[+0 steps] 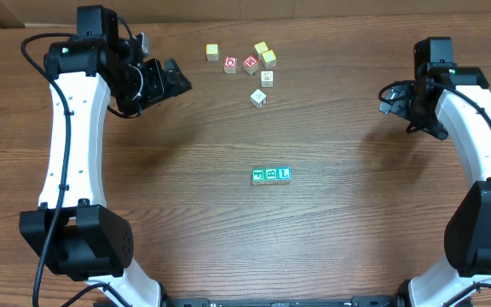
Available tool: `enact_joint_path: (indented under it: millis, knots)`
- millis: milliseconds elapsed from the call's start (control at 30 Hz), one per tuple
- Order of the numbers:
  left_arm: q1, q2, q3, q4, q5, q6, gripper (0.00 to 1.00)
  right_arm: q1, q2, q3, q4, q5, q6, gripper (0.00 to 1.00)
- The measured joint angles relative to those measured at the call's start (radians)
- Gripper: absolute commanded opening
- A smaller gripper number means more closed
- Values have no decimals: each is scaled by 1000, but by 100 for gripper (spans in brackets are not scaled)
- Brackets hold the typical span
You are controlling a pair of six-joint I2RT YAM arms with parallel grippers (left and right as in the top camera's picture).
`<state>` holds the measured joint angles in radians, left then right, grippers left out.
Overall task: Flip 5 blocks
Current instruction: 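Move the left gripper over the white block marked 6 in the cluster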
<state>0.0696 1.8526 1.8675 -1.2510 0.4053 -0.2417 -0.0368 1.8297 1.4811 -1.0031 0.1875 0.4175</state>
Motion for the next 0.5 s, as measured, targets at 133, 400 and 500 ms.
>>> enact_joint_path:
  millis: [133, 400, 500]
  knots:
    - [-44, 0, 0, -30, 22, -24, 4, 0, 0, 0, 0, 0, 0, 100]
    - [-303, 0, 0, -23, -184, -113, 43, 0, 0, 0, 0, 0, 0, 100]
    - [-363, 5, 0, 41, -222, -128, 56, 0, 0, 0, 0, 0, -1, 100]
